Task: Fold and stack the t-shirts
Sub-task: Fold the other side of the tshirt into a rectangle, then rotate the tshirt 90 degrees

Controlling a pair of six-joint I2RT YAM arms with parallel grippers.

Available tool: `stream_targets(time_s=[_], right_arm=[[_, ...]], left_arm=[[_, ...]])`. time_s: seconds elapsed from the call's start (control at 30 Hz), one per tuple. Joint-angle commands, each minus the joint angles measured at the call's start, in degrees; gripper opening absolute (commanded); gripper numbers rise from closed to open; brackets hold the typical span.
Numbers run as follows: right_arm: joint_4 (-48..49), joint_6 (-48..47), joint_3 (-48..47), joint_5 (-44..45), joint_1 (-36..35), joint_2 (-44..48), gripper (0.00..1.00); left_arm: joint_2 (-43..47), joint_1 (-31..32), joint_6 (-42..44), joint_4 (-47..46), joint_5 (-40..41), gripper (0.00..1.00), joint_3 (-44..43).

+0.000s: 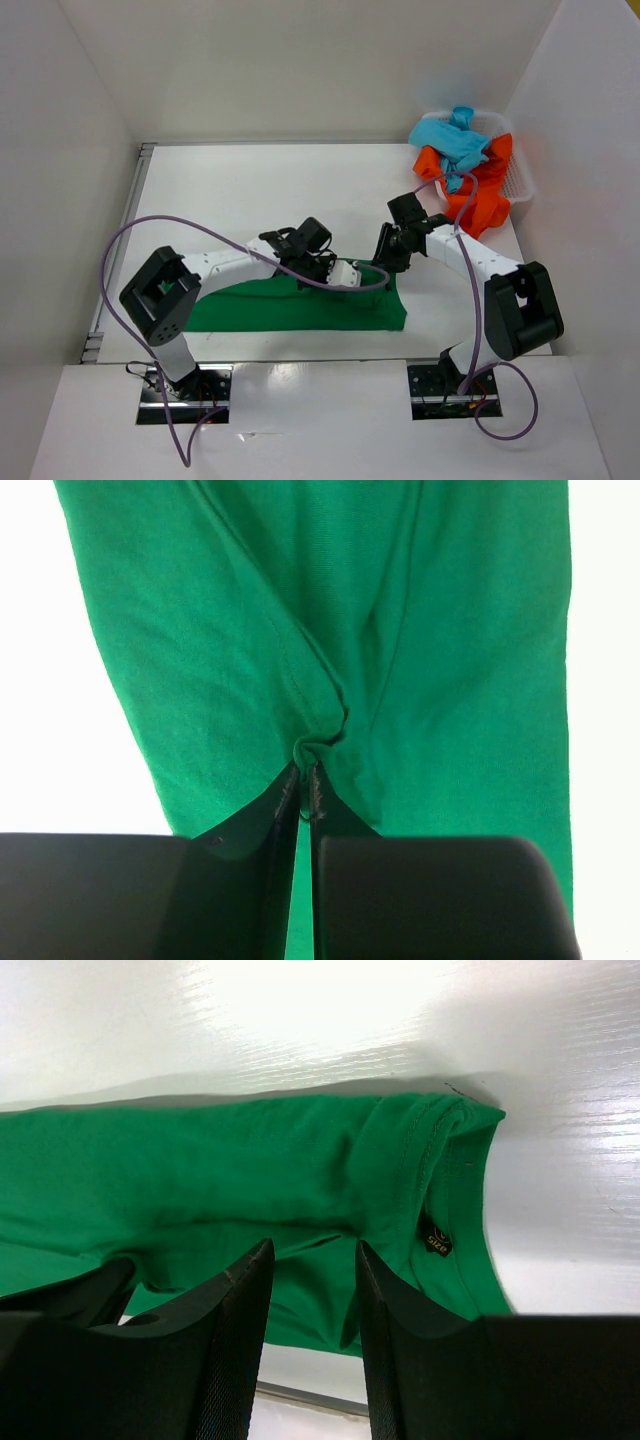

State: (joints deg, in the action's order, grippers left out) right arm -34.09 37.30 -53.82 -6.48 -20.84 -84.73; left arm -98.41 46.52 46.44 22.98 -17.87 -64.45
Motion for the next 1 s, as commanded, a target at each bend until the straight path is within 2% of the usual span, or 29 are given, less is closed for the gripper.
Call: stream_targets(time_s=[0.0,0.23,0.4,0.5,0.53,0.6,0.67,0.7,0.8,0.93,0.97], right_arm=[[0.5,0.4,0.3,0.2,-0.2,2.3,0.44],[1.0,0.4,0.3,-0.3,-0.2,2.3,0.44],[1.0,0.9,0.3,-0.3,-0.2,2.3,0.47],[1.0,0.9,0.3,0.2,-0.2,2.9,0.51],[0.3,0.9,0.3,0.2,-0.2,2.9,0.51],[-0.4,1.5,0.3,1.4,-0.2,4.2,0.51],[-2.0,2.1,0.3,3.0,-0.2,6.4,0.51],[-2.9,3.1,0.3,4.0,-0.2,7.4,0.53],[-7.8,7.7,1.4,9.7,-0.2,11.4,0.62],[-11.7,15.1,3.5,13.0,-2.4,16.0,0.67],[-12.2,16.3,4.5,13.0,-3.0,17.5,0.69]], left_arm=[[0.9,-0.8,-4.9,-1.9,-2.0,0.13,-0.3],[0.3,-3.9,-13.6,-5.1,1.2,0.13,-0.3],[-0.2,-5.1,-15.6,-5.7,1.8,0.22,0.8],[-0.7,-5.7,-16.3,-5.7,1.8,0.40,0.8],[-0.7,-5.7,-16.3,-5.7,1.8,0.55,0.8],[-0.7,-5.7,-16.3,-5.7,2.3,0.67,0.8],[-0.2,-5.7,-16.9,-5.7,5.1,0.74,0.8],[-0.2,-6.2,-17.6,-5.7,6.1,0.81,0.8],[2.2,-8.8,-18.3,-2.3,8.5,0.87,-1.2],[7.7,-18.4,-19.0,4.6,8.5,0.90,-4.2],[8.7,-24.0,-18.5,6.6,8.5,0.90,-4.2]])
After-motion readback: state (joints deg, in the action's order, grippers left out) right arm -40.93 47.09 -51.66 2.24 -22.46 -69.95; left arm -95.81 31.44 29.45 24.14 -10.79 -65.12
